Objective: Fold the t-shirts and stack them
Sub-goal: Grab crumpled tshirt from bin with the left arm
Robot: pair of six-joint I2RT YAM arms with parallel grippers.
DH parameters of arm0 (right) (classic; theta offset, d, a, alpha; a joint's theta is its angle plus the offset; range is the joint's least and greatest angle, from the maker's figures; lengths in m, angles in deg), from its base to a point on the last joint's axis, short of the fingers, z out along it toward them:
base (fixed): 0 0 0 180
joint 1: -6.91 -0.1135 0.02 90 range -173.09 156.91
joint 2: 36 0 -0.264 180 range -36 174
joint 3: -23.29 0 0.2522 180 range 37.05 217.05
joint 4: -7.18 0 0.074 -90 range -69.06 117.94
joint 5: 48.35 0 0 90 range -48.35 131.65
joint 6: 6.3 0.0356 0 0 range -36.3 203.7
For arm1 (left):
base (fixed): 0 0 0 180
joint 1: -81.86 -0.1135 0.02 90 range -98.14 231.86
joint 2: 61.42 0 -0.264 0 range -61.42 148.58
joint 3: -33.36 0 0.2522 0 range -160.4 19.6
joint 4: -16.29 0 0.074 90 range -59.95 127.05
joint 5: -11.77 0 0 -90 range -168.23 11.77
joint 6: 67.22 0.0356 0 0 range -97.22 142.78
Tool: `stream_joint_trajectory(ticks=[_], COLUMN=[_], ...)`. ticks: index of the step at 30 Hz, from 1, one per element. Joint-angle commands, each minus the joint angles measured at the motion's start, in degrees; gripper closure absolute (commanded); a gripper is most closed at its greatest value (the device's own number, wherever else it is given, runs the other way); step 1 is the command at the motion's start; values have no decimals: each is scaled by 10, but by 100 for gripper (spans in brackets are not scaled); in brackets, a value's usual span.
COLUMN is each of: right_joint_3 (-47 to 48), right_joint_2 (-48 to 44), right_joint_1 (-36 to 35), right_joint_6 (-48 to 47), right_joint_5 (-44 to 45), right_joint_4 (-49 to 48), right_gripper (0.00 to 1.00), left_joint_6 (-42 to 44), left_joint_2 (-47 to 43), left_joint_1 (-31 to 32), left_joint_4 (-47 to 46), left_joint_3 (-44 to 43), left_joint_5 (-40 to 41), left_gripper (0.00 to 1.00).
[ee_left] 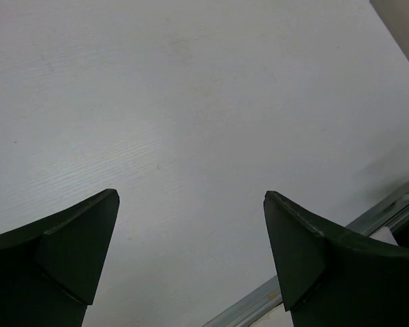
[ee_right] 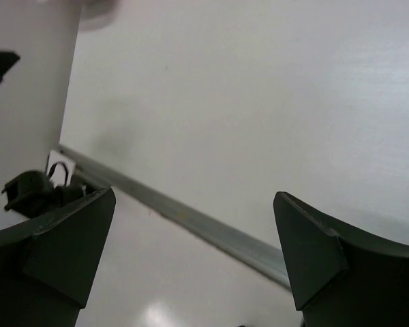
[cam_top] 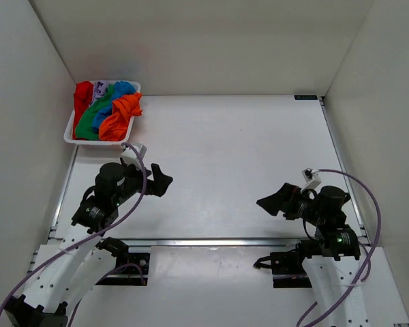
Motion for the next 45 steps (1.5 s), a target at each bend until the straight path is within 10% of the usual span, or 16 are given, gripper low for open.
stream_joint_trajectory(ticks=[1,7,16,20,26,31,33,34,37,41,43,44,45], right_joint_3=[80,172,239,253,272,261,261,265,274,287,284,283,282], right_joint_2=[43,116,192,229,268,276,278,283,303,322,326,327,325], right_joint_1=[64,-8,21,35,38,56,61,61,59,65,67,69,67], right_joint_6=[-97,-139,-169,-177,-184,-188,-190,-189,-191,-194,-197,-192,-193], right_joint_5=[1,125,133,154,150,137,139,138,147,147,140,142,143], right_joint_4=[12,43,-10,-30,-51,-63,-67,-63,-67,-70,-77,-81,-82], right_gripper=[1,1,1,1,0,1,1,1,1,1,15,54,69], left_joint_6=[26,4,58,45,19,5,15,20,24,27,22,13,7], left_joint_2=[-19,-130,-64,1,130,178,197,202,226,263,295,303,324], left_joint_1=[-3,-32,-32,-41,-107,-117,-120,-127,-132,-141,-161,-167,-172], left_joint_4=[9,-51,-104,-170,-203,-208,-199,-196,-207,-218,-225,-227,-225], left_joint_3=[-5,31,-6,-19,-87,-116,-135,-139,-148,-166,-187,-191,-205], left_joint_5=[0,7,37,69,16,15,19,19,18,19,16,23,26], left_gripper=[1,1,2,61,44,98,91,58,16,8,24,50,60])
